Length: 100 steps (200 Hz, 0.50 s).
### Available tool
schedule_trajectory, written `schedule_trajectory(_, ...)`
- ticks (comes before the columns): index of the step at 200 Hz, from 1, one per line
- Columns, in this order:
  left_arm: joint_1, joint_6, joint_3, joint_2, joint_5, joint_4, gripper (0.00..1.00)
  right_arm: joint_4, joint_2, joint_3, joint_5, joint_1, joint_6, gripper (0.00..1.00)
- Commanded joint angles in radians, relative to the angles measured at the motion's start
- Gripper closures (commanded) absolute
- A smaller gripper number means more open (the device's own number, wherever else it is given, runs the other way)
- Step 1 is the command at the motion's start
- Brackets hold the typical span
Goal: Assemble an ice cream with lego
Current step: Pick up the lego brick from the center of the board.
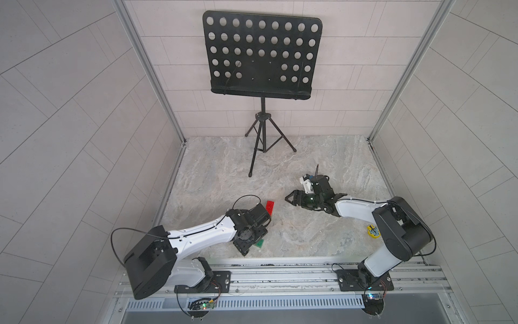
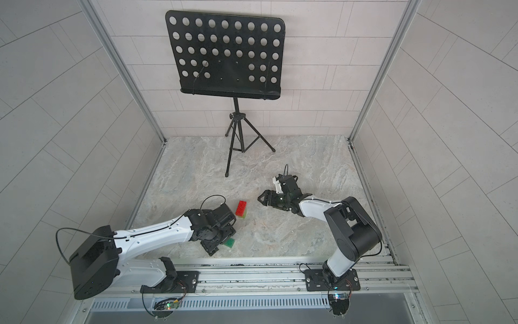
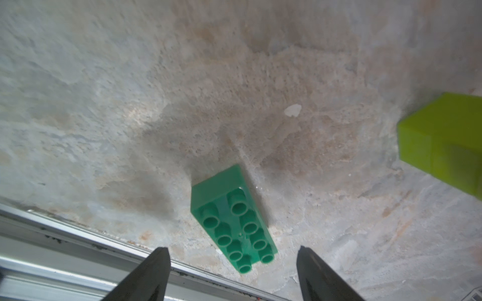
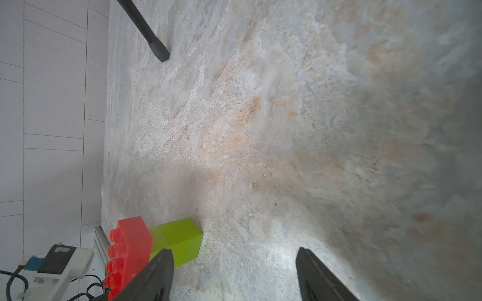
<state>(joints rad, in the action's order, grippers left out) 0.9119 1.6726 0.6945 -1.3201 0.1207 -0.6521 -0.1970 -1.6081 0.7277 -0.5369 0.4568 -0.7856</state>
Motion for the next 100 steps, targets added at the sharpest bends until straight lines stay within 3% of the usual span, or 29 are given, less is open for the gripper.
schedule_trajectory(1,0.005,0.032,-0.018,-0.036,-0.018,0.044,0.16,0.012,0.01,0.015,0.007,-0.004,0.013,0.22)
schedule_trajectory(50,0.005,0.013,-0.001,-0.093,-0.016,0.066,0.29,0.01,0.012,0.014,0.006,-0.004,0.014,0.22)
schedule_trajectory(100,-0.033,-0.058,0.005,-0.064,-0.042,-0.013,0.62,0.014,0.01,0.015,0.011,-0.004,0.015,0.23)
